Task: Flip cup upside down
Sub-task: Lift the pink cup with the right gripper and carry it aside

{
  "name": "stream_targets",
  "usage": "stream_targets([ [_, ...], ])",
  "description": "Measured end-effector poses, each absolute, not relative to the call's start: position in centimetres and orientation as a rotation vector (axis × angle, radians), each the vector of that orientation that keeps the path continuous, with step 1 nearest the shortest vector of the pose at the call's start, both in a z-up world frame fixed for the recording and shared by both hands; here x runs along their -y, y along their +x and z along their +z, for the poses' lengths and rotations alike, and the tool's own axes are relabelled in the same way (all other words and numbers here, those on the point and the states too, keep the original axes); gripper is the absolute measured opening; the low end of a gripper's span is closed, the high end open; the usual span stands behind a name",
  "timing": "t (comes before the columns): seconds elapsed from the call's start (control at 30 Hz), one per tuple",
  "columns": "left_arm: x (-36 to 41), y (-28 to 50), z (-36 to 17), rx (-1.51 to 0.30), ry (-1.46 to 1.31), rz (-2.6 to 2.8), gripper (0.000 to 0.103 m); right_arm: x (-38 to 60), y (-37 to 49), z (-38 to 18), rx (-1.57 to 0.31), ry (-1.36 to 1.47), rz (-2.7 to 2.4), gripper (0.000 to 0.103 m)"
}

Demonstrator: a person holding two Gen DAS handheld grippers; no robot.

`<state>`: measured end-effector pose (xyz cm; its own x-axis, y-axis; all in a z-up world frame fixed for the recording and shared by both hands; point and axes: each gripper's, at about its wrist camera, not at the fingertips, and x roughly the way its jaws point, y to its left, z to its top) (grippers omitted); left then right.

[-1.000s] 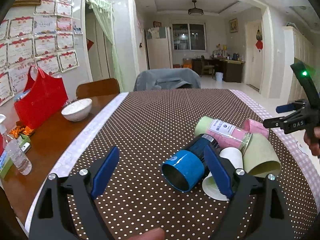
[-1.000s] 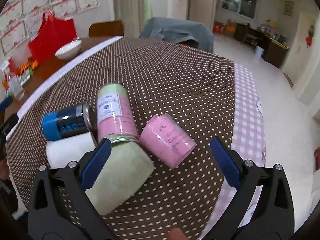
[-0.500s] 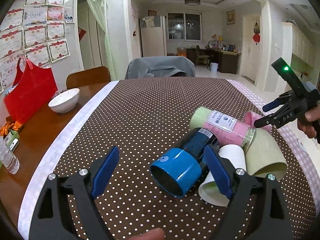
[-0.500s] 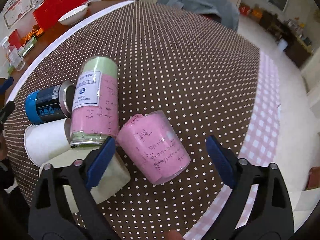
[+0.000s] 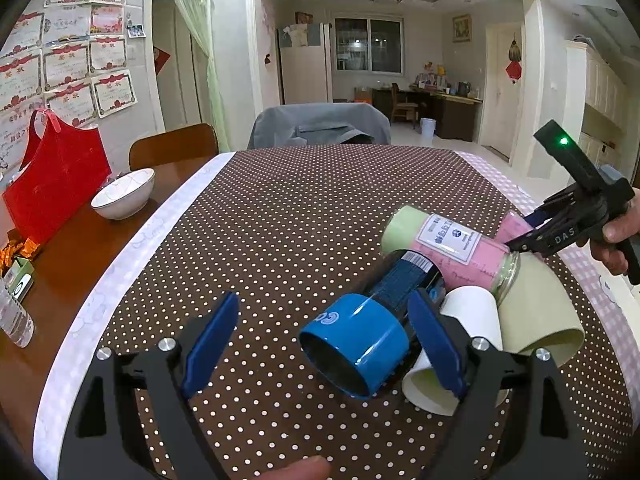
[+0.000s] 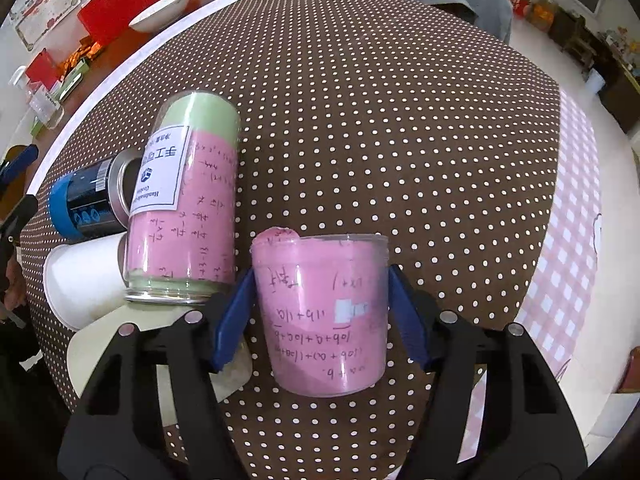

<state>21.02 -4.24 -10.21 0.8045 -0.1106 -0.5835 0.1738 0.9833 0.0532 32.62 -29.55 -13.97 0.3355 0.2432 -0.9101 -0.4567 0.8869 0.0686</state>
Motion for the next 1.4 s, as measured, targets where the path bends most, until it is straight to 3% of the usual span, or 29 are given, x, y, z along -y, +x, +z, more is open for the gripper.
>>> stream_targets([
  [0.4, 3.6, 18.7, -9.2, -0.579, 0.101, -0.137, 0.085, 28.9, 26.6, -5.8, -0.933, -0.225, 0.413, 0.064],
  [0.77, 2.5, 13.3, -8.3, -0.535, 0.102, -0.12, 0.085, 23.3, 14.8, -1.6, -0.789, -0.305, 0.503, 0.064],
  [1.07, 1.5, 9.5, -6.7, -0.484, 0.122, -0.117, 0.085, 20.3, 8.7, -2.6, -0.741, -0.234, 0.532, 0.064],
  [1.4, 0.9, 7.1, -6.7, -0.494, 0.127, -0.104, 0.085, 17.0, 6.5, -7.3, -0.786, -0.176, 0.566, 0.064],
])
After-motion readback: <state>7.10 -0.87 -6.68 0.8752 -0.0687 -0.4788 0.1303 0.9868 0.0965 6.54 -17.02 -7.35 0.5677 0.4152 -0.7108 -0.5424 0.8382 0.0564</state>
